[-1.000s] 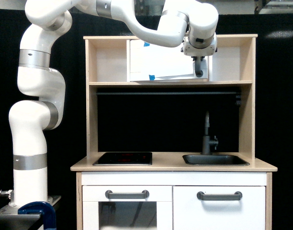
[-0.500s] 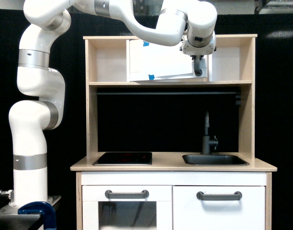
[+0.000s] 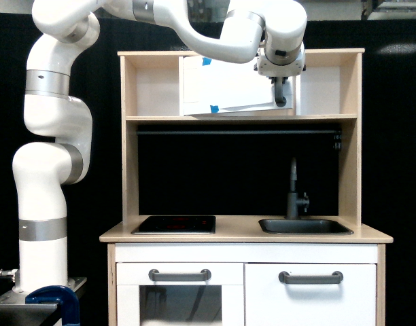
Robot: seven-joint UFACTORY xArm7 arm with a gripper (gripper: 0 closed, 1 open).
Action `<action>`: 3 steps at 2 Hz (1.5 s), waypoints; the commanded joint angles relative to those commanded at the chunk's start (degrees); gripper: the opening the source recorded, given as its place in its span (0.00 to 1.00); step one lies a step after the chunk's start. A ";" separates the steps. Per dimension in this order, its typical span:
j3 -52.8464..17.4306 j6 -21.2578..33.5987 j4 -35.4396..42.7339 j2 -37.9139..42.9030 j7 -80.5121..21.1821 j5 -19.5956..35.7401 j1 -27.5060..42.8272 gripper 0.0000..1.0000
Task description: Open the oven door
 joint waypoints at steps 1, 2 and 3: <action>-0.76 1.33 -2.54 -2.81 0.00 0.11 -0.51 0.00; -0.94 1.13 0.24 0.05 -0.02 -0.18 -0.19 0.00; -0.74 0.53 1.99 1.76 0.14 -0.26 0.22 0.00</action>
